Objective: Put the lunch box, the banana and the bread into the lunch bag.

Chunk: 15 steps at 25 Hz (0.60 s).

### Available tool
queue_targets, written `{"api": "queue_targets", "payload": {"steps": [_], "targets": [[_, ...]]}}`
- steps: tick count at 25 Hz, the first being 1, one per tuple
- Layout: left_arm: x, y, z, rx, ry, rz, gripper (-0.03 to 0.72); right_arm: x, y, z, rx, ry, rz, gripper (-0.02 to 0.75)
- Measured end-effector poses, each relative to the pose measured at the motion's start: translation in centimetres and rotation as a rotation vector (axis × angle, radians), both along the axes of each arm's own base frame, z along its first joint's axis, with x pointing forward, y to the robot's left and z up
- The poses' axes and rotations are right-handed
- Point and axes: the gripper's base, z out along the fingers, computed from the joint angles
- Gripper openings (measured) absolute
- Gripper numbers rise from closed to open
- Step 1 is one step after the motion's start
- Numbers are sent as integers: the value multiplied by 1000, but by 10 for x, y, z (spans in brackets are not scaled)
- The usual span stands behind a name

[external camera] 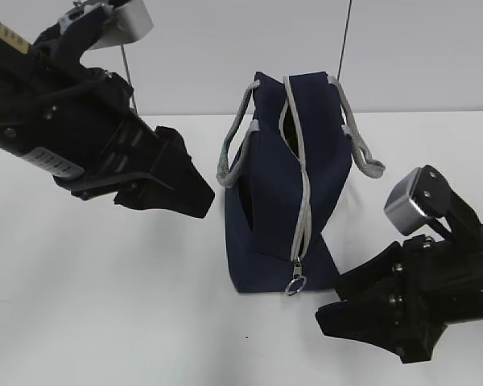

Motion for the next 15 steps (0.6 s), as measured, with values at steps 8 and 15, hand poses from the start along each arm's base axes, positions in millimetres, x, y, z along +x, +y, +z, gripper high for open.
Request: {"api": "queue_targets", "payload": {"steps": [8,15], "targets": [[1,2,-1,24,-18,-6,445,15,13,-24,14,25,51,522],[1,2,0,26,-22,-7,444,23,18,-44,21,22,35,524]]}}
